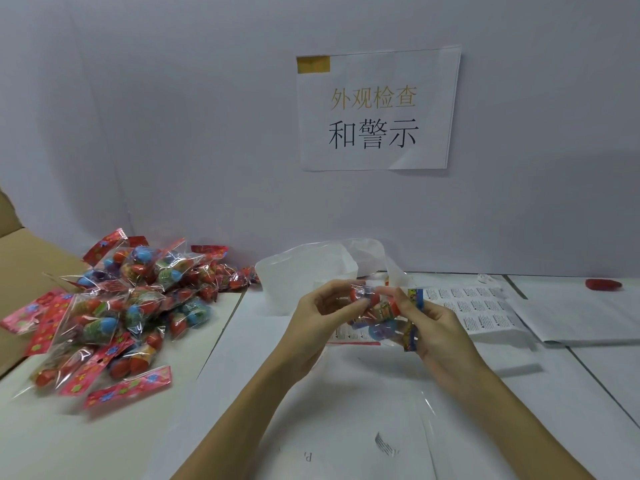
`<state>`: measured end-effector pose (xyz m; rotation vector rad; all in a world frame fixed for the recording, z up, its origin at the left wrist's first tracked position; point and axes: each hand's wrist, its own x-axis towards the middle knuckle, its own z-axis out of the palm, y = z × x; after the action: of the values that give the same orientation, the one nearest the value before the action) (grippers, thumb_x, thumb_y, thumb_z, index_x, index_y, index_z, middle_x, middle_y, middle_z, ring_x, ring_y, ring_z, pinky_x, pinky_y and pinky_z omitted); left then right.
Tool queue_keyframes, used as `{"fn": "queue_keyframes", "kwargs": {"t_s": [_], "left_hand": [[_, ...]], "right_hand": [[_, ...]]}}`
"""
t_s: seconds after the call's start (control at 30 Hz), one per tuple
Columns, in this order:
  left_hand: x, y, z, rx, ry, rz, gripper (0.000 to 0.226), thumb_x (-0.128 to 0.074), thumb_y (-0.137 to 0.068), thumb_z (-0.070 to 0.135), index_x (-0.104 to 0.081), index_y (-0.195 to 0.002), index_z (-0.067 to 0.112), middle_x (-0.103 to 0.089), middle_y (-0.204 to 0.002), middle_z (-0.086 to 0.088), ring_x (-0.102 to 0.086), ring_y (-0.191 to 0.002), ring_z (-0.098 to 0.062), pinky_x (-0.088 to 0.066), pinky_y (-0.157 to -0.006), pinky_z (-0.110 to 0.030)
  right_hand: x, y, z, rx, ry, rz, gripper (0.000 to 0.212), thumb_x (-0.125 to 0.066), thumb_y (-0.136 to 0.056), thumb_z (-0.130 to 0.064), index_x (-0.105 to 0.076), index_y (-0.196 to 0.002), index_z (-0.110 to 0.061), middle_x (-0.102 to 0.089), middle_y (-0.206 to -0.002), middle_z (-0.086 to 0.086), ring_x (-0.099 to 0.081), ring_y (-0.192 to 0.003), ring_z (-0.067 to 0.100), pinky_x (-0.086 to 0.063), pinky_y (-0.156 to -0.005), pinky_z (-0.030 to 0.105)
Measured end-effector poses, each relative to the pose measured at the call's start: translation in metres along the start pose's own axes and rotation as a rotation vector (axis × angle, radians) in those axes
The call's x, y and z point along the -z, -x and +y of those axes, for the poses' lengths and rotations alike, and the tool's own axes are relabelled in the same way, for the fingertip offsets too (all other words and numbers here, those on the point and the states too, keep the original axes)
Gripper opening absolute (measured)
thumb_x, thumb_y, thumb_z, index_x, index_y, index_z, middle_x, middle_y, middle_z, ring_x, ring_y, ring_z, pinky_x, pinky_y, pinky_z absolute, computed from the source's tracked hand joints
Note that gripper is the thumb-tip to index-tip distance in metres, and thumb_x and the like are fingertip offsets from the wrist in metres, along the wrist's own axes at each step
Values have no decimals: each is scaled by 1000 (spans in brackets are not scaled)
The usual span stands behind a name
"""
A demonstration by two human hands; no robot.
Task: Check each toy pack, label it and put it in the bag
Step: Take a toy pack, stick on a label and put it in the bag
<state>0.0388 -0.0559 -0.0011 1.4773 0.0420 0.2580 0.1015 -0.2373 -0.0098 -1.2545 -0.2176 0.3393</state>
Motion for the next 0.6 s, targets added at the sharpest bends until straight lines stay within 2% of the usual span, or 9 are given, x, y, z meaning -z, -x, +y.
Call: {"fn": "queue_keyframes", "kwargs": {"t_s": [0.1, 0.17, 0.27, 0.3, 0.37, 0.4, 0.5, 0.6], "left_hand": [[0, 0, 0, -6, 4, 52, 27, -72, -89, 43, -80, -104, 21, -77, -108, -2, -72, -107, -23, -61, -88, -33], [1, -1, -1, 3, -10, 89, 26, -66, -94, 39, -81, -100, 18, -78, -105, -2, -73, -104, -22, -61, -87, -31], [0, -2, -2, 19, 26, 113, 22, -65, -99, 30, -83, -90, 24, -78, -102, 1, -74, -97, -16, -59, -77, -25], [1, -2, -2, 11, 31, 127, 21, -66, -97, 32, -83, -88, 25, -78, -101, 2, -74, -96, -14, -59, -75, -24], [1, -2, -2, -26, -2, 160, 23, -66, -91, 40, -82, -92, 23, -78, -99, 4, -74, -97, -12, -59, -74, -22], [2, -2, -3, -48, -28, 164, 28, -67, -87, 43, -81, -94, 21, -78, -99, 4, -74, -98, -13, -59, -74, -22], [2, -1, -5, -76, -42, 143, 31, -68, -84, 45, -82, -97, 20, -78, -99, 2, -75, -99, -15, -60, -76, -22], [-1, -1, -7, -66, -39, 50, 31, -67, -89, 47, -81, -105, 25, -78, -107, 2, -73, -106, -18, -61, -89, -31]], "right_hand": [[1, -1, -1, 4, 13, 17, 44, -77, -81, -40, -79, -105, -2, -78, -104, 19, -77, -99, 34, -63, -87, 46], [2, 0, -2, -1, -37, -9, 44, -76, -82, -41, -81, -107, -5, -78, -107, 18, -76, -99, 33, -63, -86, 44], [1, 0, -3, -36, -120, -53, 46, -72, -85, -42, -79, -115, -9, -77, -115, 16, -75, -100, 29, -59, -88, 41], [2, 0, -3, -38, -109, -58, 46, -72, -86, -42, -78, -117, -9, -76, -115, 17, -75, -98, 28, -59, -83, 40], [2, 1, -3, -3, -35, -80, 41, -72, -88, -40, -77, -120, -15, -76, -114, 18, -75, -96, 27, -59, -68, 33], [3, 1, -3, 33, 15, -99, 38, -74, -87, -38, -77, -121, -20, -76, -113, 18, -76, -98, 29, -60, -67, 32], [8, 0, -2, 94, 166, -164, 40, -82, -80, -38, -78, -118, -28, -79, -110, 12, -77, -101, 30, -63, -82, 39], [8, -2, 4, 135, 206, -132, 23, -80, -81, -29, -83, -103, -26, -80, -104, 6, -77, -101, 26, -62, -80, 28]]}}
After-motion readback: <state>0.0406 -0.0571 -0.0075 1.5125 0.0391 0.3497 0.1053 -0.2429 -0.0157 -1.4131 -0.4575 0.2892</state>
